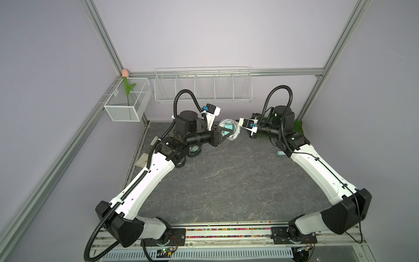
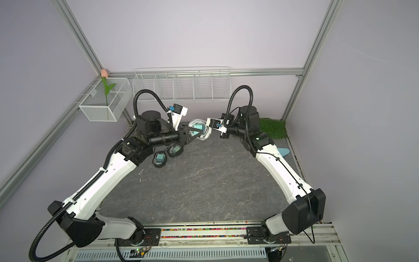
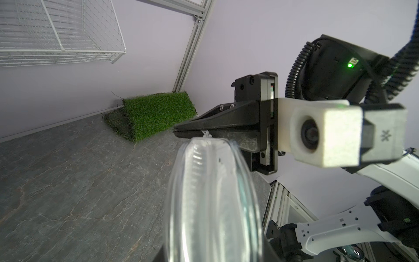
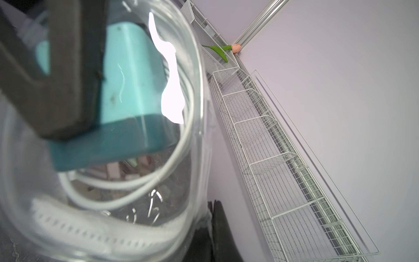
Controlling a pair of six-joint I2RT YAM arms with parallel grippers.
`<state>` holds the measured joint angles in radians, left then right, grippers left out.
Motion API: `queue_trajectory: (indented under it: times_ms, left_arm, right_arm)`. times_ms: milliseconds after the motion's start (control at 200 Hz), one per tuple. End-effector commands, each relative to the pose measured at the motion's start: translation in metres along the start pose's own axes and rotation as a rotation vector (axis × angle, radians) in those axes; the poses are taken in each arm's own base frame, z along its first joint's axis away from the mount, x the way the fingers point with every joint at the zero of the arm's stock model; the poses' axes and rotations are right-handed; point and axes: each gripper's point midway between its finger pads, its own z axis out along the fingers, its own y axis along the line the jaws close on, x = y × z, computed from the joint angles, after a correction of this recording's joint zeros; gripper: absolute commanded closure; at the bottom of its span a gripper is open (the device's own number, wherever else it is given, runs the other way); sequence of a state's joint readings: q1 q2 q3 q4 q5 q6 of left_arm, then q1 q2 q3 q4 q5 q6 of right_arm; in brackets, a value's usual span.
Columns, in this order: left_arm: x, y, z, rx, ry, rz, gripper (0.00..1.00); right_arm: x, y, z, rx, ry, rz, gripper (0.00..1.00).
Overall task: Pack away charging kits
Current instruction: Place the storage bag at the center of the board.
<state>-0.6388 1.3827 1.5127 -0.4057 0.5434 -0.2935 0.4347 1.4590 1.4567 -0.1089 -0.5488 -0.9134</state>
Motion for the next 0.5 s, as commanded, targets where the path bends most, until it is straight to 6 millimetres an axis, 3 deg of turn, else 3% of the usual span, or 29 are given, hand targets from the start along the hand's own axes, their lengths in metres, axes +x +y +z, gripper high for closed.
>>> queue_trajectory:
  times_ms: [0, 115, 150, 220, 260, 330, 345, 365, 495]
  left_arm:
    - [0.036, 0.002, 0.013, 0.036, 0.158, -0.067, 1.0]
    - [0.037, 0.013, 0.023, 0.004, 0.167, -0.08, 1.0]
    - [0.037, 0.02, 0.025, -0.029, 0.16, -0.09, 1.0]
    - [0.037, 0.041, 0.027, -0.133, 0.127, -0.115, 1.0]
    - [0.039, 0.056, 0.03, -0.188, 0.09, -0.147, 1.0]
    - [0.044, 0.08, 0.036, -0.249, 0.004, -0.219, 1.0]
    - [0.046, 0.085, 0.037, -0.259, -0.016, -0.24, 1.0]
    - [0.048, 0.092, 0.039, -0.273, -0.044, -0.267, 1.0]
    - [0.077, 0.137, 0.058, -0.343, -0.166, -0.44, 1.0]
  right_arm:
    - [-0.033, -0.012, -0.008, 0.044, -0.067, -0.078, 0.93]
    - [-0.039, 0.006, 0.002, -0.001, -0.085, -0.085, 0.91]
    - [-0.04, 0.001, 0.003, 0.021, -0.094, -0.055, 0.77]
    - [-0.032, -0.035, -0.008, 0.143, -0.128, 0.075, 0.36]
    - [-0.023, -0.058, -0.017, 0.232, -0.141, 0.163, 0.24]
    - [0.001, -0.085, -0.031, 0.403, -0.081, 0.294, 0.13]
    - [0.007, -0.09, -0.035, 0.444, -0.065, 0.323, 0.0]
    - [0.015, -0.095, -0.041, 0.494, -0.043, 0.366, 0.1]
    - [0.058, -0.084, -0.072, 0.674, 0.038, 0.614, 0.11]
